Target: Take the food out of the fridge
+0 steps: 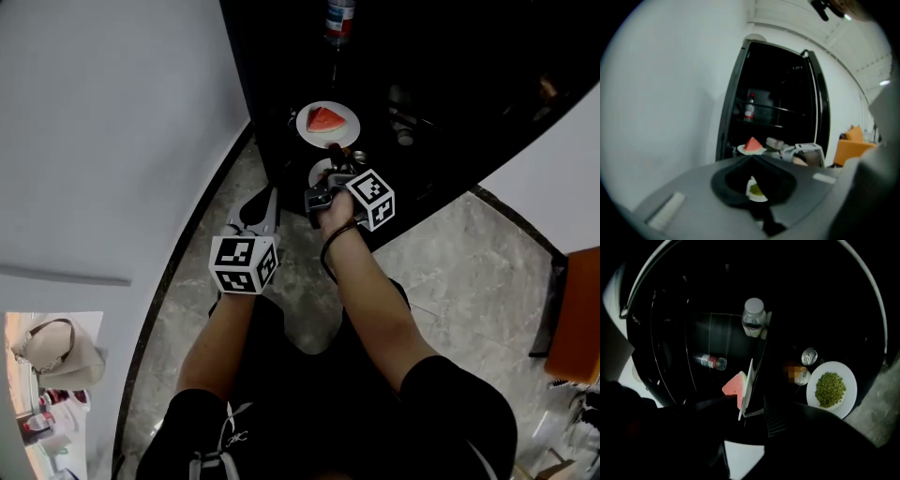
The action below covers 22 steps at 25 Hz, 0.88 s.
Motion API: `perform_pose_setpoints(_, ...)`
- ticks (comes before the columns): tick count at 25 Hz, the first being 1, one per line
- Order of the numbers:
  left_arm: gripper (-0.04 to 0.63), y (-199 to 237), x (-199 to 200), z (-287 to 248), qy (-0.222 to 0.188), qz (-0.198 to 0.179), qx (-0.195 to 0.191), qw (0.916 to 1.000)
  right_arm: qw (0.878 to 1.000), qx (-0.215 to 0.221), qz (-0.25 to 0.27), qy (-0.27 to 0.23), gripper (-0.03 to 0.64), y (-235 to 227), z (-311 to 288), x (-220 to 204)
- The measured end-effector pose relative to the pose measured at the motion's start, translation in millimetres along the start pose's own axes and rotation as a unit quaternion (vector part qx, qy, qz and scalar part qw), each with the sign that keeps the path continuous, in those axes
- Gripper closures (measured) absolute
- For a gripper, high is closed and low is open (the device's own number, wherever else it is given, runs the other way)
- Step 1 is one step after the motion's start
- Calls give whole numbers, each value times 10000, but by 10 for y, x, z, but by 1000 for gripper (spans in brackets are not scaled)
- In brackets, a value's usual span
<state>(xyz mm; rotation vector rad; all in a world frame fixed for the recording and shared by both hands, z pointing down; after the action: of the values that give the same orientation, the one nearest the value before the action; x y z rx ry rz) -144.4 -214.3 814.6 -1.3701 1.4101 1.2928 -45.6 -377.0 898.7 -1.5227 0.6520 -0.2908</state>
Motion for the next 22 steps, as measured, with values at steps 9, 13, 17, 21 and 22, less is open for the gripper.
perform_pose_setpoints(9, 595, 111, -13, 217, 1, -33, 135, 9999, 9976, 113, -666, -146, 544, 32, -199, -36)
perform_pose_setpoints(13, 594, 141, 1, 284, -46, -66, 134, 9999, 9964, 179, -819, -117, 580, 47, -226, -41)
perform_pose_setpoints(17, 594, 176, -20, 335, -43, 20, 85, 10000, 9971, 107, -751, -16, 591, 54, -179, -88)
perform_pose_setpoints(21, 594, 208, -12, 363, -60, 59, 107, 9999, 9988, 170, -400, 233, 604, 28, -25, -221)
perform_pose_setpoints(22, 594, 220, -5, 368, -69, 71, 116, 9999, 9987, 189, -362, 297, 604, 25, 20, -265)
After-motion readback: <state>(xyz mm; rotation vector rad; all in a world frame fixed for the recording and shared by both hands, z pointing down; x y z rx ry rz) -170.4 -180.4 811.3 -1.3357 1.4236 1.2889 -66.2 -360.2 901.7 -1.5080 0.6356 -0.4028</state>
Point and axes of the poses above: the fingertips, and each gripper's own axes: z backward along the fingers, y to its left, x out of its top, the point moved 1 cm from there along z, backward along the fingers, and after that the axes turned 2 degrees about z, right-handed, at the moved point
